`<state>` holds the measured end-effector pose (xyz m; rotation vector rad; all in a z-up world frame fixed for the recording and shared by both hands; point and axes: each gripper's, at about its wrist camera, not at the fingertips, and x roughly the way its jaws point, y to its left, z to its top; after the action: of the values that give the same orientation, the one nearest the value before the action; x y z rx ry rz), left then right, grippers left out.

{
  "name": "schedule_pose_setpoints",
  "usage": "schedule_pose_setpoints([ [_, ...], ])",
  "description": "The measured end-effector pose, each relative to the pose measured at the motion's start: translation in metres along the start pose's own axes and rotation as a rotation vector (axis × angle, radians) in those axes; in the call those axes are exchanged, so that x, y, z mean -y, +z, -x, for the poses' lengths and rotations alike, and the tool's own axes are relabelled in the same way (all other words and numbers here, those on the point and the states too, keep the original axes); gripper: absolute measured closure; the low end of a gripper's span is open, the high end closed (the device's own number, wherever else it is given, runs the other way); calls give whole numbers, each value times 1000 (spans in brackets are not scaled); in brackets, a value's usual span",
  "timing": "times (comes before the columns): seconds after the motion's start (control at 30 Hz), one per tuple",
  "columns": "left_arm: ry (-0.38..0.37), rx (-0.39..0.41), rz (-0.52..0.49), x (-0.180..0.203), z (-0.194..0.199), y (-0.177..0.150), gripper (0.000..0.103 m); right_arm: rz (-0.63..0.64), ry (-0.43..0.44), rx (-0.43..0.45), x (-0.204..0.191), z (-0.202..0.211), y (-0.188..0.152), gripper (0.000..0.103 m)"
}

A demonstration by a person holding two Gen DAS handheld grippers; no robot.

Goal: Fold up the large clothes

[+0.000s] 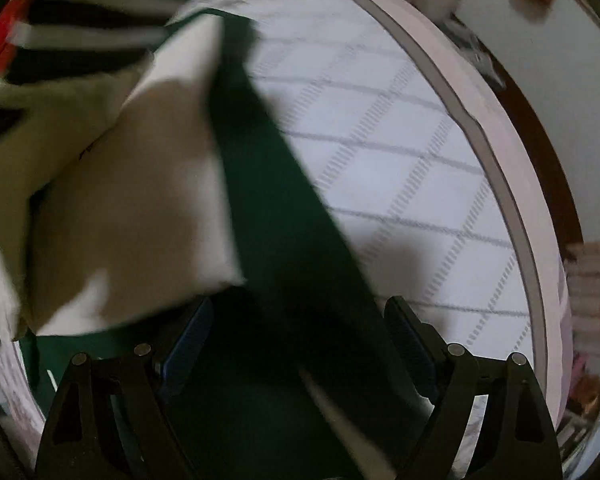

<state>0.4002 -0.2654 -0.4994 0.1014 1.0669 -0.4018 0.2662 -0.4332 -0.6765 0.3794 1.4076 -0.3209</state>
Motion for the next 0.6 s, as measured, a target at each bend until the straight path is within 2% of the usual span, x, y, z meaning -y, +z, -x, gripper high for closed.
schedule_pose_setpoints([
  [0.07, 15, -45, -5, 8, -14, -4, 99, -44, 28, -25, 23, -2, -2, 14],
  [0.17, -7, -32, 37, 0, -1, -5, 94, -111, 96, -40, 53, 2, -1, 14],
  [0.2, -12, -34, 59, -6, 6, -3, 83, -129, 117, -38, 61, 6, 1, 14],
  [0.23, -11, -38, 76, -11, 8, -3, 55, -148, 136, -37, 67, 10, 2, 14],
  [0.3, 1, -12, 152, -29, 27, -6, 20, -188, 194, -37, 78, 18, 8, 14],
  [0.37, -43, 111, 276, -64, 56, -7, 18, -214, 242, -25, 81, 28, 16, 14],
  [0.4, -51, 161, 322, -82, 70, -5, 11, -218, 259, -17, 79, 31, 21, 14],
  [0.5, 16, 214, 389, -120, 90, -4, 2, -220, 316, 13, 67, 40, 37, 14],
  [0.6, 93, 215, 434, -161, 92, -13, 1, -214, 396, 25, 48, 37, 57, 14],
])
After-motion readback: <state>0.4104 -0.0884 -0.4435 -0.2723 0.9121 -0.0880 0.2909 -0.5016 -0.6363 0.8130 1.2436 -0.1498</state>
